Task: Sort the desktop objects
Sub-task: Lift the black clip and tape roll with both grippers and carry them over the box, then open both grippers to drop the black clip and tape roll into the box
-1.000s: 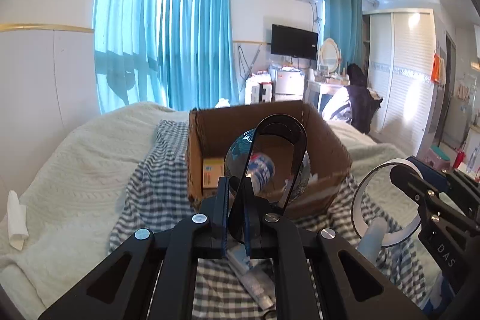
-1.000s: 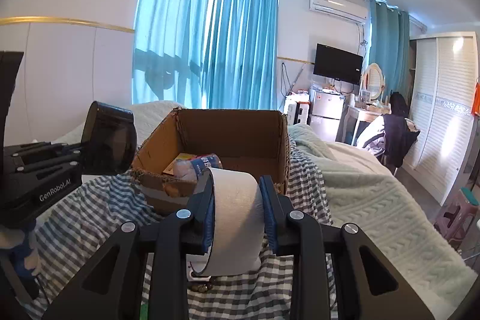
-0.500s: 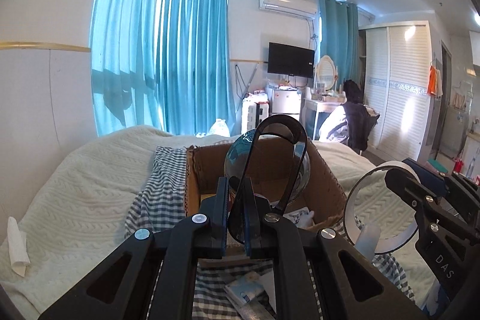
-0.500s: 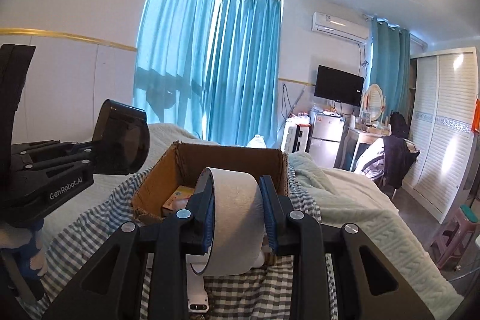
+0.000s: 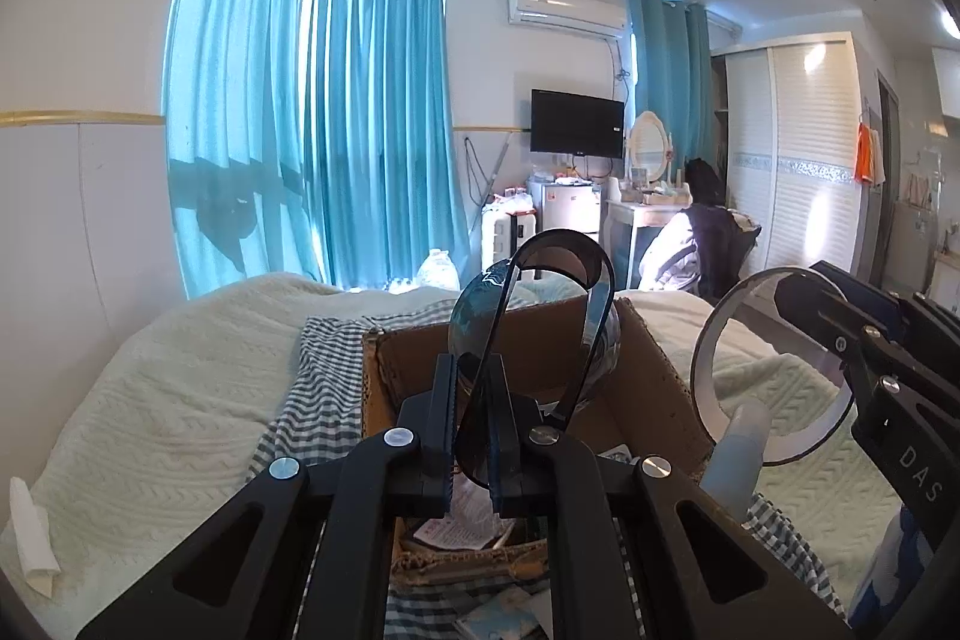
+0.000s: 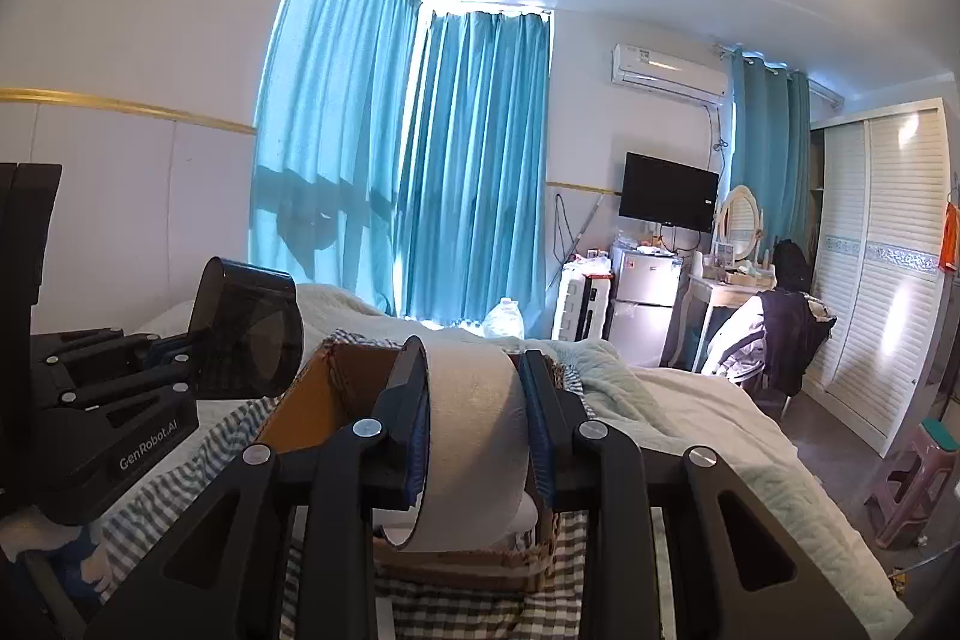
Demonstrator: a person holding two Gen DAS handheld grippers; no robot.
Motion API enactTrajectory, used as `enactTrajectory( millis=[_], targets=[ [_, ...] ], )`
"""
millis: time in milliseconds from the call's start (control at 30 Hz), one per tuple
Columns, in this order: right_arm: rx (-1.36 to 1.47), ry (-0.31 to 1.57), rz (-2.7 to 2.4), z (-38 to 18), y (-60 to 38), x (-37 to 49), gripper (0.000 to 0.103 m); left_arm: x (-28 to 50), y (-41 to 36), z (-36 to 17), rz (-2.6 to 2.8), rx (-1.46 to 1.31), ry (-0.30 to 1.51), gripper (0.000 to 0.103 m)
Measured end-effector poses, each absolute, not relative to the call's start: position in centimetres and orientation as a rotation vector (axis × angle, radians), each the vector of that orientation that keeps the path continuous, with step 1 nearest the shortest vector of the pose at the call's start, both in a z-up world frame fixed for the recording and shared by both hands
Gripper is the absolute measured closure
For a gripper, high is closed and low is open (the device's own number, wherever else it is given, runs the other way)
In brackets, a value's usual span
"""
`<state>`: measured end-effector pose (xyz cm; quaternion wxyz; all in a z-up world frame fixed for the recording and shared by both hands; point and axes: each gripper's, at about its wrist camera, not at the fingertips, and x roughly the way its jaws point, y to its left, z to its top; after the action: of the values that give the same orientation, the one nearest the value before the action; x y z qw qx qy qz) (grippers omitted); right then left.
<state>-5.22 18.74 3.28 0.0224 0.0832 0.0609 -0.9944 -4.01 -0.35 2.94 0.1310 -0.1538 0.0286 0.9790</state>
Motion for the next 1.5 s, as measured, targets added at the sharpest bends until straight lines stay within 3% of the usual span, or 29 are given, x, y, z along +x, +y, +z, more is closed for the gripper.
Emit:
enactTrajectory(
  millis=[400, 933, 1000, 1067, 1100, 1133, 1300, 1367, 1500],
  targets=[
    [0.310, 0.196, -3.080, 1.4, 19.7, -10.1, 0.076, -8.8, 0.6, 0.7, 2.828, -0.524, 0.096, 0.095],
    [0.487, 0.158, -3.032, -5.2, 20.8, -18.9, 0.076, -16.5, 1.6, -5.7, 2.827, -0.778, 0.137, 0.095],
    [0.522, 0.161, -3.030, -5.7, 20.7, -19.6, 0.074, -16.8, 1.8, -6.1, 2.836, -0.801, 0.142, 0.088],
    [0.533, 0.163, -3.030, -6.2, 20.9, -19.8, 0.059, -17.1, 1.7, -6.3, 2.846, -0.817, 0.140, 0.065],
    [0.537, 0.168, -3.030, -6.4, 20.8, -19.7, 0.055, -17.2, 1.6, -6.2, 2.861, -0.824, 0.136, 0.047],
    [0.543, 0.174, -3.033, -6.5, 20.9, -19.8, 0.049, -17.1, 1.5, -6.1, 2.873, -0.811, 0.124, 0.040],
    [0.542, 0.183, -3.048, -6.2, 21.0, -19.2, 0.037, -16.3, 1.1, -4.7, 2.904, -0.771, 0.118, 0.034],
    [0.570, 0.215, -3.045, -6.1, 20.7, -19.1, 0.020, -16.0, 1.0, -4.0, 2.923, -0.752, 0.114, 0.027],
    [0.707, 0.313, -3.029, -6.4, 20.3, -19.2, 0.010, -15.1, 0.8, -2.6, 2.939, -0.720, 0.116, 0.022]
  ],
)
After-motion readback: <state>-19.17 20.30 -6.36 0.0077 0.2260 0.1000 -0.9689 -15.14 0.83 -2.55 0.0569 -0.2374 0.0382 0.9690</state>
